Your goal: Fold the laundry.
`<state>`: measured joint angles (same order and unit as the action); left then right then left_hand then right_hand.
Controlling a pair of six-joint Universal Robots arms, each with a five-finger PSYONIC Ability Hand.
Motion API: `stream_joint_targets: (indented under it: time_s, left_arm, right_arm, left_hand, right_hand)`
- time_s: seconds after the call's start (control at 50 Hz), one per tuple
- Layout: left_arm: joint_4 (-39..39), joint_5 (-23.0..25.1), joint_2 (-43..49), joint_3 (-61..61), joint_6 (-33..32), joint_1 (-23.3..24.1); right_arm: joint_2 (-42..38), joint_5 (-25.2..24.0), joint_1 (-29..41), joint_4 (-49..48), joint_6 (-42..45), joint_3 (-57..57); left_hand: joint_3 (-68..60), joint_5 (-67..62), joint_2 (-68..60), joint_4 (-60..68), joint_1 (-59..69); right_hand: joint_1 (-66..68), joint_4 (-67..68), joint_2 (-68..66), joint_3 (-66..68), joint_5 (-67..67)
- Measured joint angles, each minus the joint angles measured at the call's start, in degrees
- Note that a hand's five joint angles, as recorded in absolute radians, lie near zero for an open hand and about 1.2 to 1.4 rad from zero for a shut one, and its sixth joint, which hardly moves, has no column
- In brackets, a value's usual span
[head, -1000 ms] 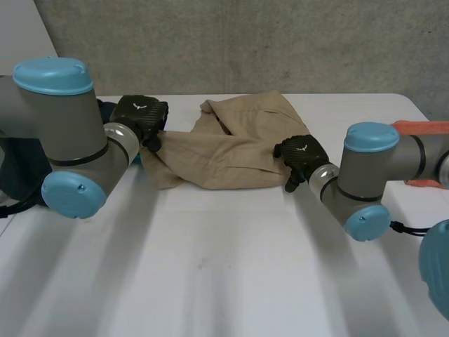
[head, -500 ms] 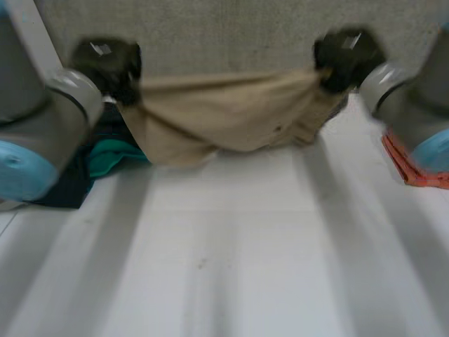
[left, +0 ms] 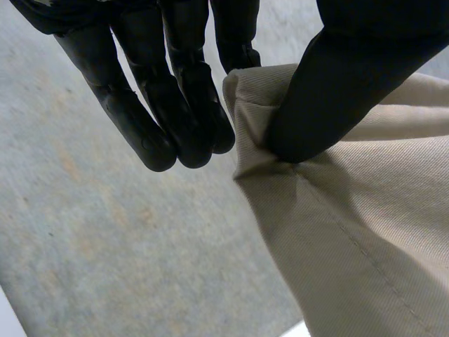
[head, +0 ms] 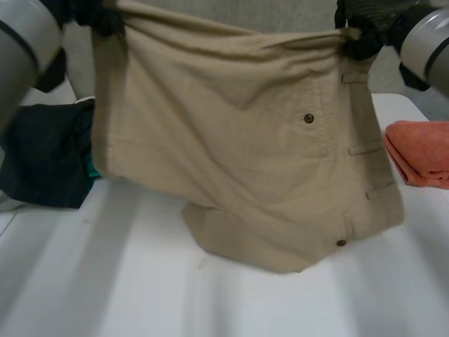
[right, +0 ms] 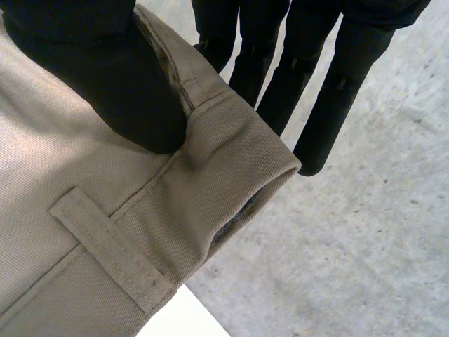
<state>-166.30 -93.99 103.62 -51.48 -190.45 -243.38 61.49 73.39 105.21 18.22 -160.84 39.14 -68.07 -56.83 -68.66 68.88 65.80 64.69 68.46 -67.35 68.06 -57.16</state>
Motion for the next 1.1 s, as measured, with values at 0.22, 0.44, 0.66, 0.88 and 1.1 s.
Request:
stream_joint_targets:
  time_s: [0.22, 0.44, 0.66, 0.88, 1.1]
  left_arm:
    - [-16.11, -2.41, 9.76, 14.95, 0.16, -1.2]
    - [-24.42, -4.46, -2.52, -2.39, 3.06, -1.18]
    - [-27.38, -1.09, -0.1, -29.47, 1.87, 0.5]
    - [-18.62, -1.68, 9.53, -36.51, -3.94, 1.79]
    - [2.08, 3.18, 3.1, -38.88, -8.37, 2.23]
  right_arm:
    - [-5.31, 8.81, 4.5, -35.8, -1.04, -3.83]
    - [-2.39, 6.0, 3.71, -45.94, -11.14, 3.18]
    - [-6.33, -0.32, 2.92, -39.59, -7.67, 22.45]
    - [-11.1, 0.6, 3.74, -29.05, 6.6, 35.12]
    - [3.89, 5.39, 4.0, -5.18, 16.32, 45.27]
  left_hand:
    - [-0.01, 0.0, -0.02, 0.0, 0.0]
    - [-0.01, 0.0, -0.02, 0.0, 0.0]
    - [-0.01, 0.0, -0.02, 0.0, 0.0]
    - [-0.01, 0.0, -0.02, 0.0, 0.0]
    - [-0.01, 0.0, -0.02, 0.0, 0.0]
  right_hand:
    - [0.0, 0.18, 0.0, 0.09, 0.01]
    - [0.0, 0.19, 0.0, 0.09, -0.66]
    - [-0.01, 0.19, 0.0, 0.09, -0.66]
    - [-0.01, 0.19, 0.0, 0.09, -0.66]
    - [-0.01, 0.19, 0.0, 0.09, -0.66]
